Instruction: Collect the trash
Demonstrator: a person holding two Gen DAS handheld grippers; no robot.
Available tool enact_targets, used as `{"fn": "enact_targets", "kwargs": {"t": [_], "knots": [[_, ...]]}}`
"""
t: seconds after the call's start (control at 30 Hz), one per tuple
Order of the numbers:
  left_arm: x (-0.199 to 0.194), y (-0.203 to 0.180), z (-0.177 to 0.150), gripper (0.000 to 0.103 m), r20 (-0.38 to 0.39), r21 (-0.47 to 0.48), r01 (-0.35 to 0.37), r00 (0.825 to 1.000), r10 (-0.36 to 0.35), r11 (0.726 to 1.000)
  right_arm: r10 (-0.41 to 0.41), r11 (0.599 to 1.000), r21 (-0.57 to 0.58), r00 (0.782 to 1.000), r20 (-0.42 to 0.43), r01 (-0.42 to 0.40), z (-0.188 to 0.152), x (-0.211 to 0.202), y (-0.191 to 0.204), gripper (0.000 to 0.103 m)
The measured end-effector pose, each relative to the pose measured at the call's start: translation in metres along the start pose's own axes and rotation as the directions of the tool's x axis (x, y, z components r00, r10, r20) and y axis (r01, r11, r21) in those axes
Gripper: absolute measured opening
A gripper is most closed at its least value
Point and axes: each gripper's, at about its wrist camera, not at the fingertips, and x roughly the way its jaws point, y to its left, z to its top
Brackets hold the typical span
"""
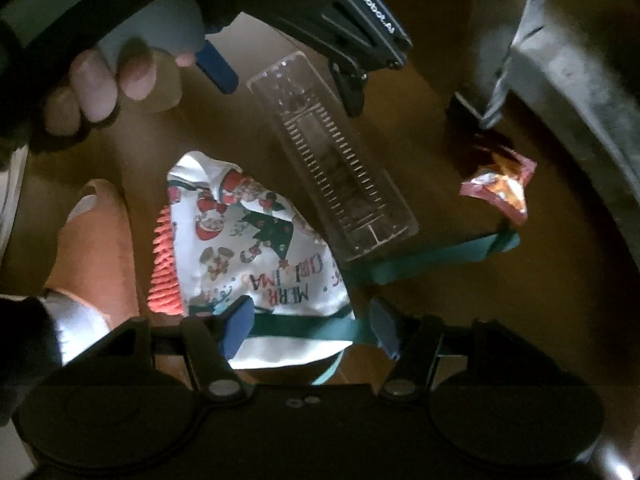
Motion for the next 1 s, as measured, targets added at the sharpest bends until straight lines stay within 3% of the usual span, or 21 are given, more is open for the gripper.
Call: {"fn": "enact_targets", "kwargs": {"t": [0.2, 0.37, 0.43, 0.47, 0.53, 0.67, 0.77, 0.9, 1.0], "knots": [[0.017, 0.002, 0.001, 0.101, -0.023, -0.024, 0.004, 1.000, -0.004, 1.000, 0.006, 0.999, 0.032, 1.000, -0.005, -0.006, 0.007, 0.023, -0.005, 0.063], [0.021, 0.004, 0.002, 0.091, -0.022, -0.038, 0.013, 1.000, -0.013, 0.999, -0.008, 1.000, 0.023, 1.000, -0.012, 0.009, 0.009, 0.035, -0.004, 0.063], [0.021, 0.005, 0.002, 0.082, -0.019, -0.043, 0.024, 1.000, -0.024, 0.999, -0.013, 1.000, 0.018, 1.000, -0.007, 0.013, 0.009, 0.037, -0.002, 0.062], [0.019, 0.007, 0.001, 0.081, -0.015, -0.045, 0.028, 0.999, -0.029, 0.999, -0.012, 1.000, 0.023, 1.000, -0.008, 0.012, 0.008, 0.039, -0.001, 0.053], [0.017, 0.007, 0.000, 0.066, -0.007, -0.046, 0.034, 0.999, -0.035, 0.998, -0.017, 0.999, 0.029, 1.000, -0.014, 0.018, 0.007, 0.042, 0.002, 0.019], [0.011, 0.007, -0.001, 0.053, 0.011, -0.057, 0.065, 0.998, -0.065, 0.996, -0.021, 1.000, 0.022, 1.000, -0.016, 0.021, 0.006, 0.039, 0.005, 0.014], [0.002, 0.012, -0.004, 0.052, 0.024, -0.060, 0.078, 0.997, -0.077, 0.995, -0.005, 1.000, 0.023, 1.000, -0.006, 0.005, 0.003, 0.030, 0.010, 0.006], [-0.015, 0.020, -0.006, 0.039, 0.036, -0.048, 0.083, 0.996, -0.081, 0.995, -0.014, 1.000, -0.027, 1.000, 0.017, 0.015, -0.007, 0.008, 0.024, 0.004], [-0.030, 0.026, -0.009, 0.038, 0.038, -0.037, 0.078, 0.996, -0.077, 0.996, -0.023, 0.998, -0.051, 0.999, 0.034, 0.024, -0.014, -0.008, 0.035, 0.004]]}}
